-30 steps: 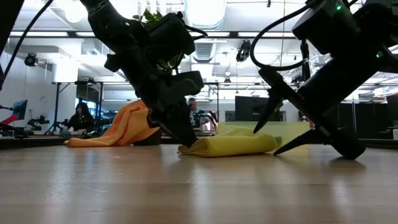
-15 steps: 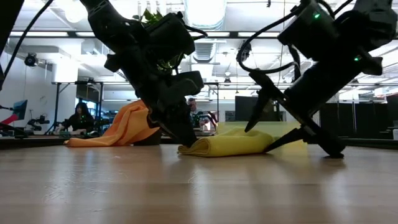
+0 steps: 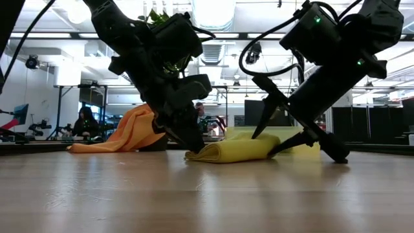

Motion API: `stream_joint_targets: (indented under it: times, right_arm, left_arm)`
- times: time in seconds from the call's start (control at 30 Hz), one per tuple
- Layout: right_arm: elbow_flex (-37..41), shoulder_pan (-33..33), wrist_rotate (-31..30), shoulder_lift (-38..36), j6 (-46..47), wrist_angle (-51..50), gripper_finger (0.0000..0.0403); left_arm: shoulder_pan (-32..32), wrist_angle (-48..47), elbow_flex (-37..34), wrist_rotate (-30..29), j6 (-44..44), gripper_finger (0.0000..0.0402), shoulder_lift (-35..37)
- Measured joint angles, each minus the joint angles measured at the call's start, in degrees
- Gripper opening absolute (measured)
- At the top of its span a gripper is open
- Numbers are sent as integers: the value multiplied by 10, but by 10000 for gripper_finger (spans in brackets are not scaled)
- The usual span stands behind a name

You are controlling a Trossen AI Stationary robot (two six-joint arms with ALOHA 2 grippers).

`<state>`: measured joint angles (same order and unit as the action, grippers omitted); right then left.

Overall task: Fold microfiber towels
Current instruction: Put the folded yellow microfiber towel into the yellow bin

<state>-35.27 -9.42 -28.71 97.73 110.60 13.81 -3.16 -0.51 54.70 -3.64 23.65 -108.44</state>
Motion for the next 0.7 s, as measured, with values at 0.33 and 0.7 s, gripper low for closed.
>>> stream_joint_targets:
  times: [0.33,0.7]
  right_arm:
    - [-8,0,-3,0,-84,-2,43]
    - [-8,-1,21,0,-227,8,16]
  left_arm:
    - [5,1,0,3,-5,10,23]
    - [45,4,-6,-7,-65,41,156]
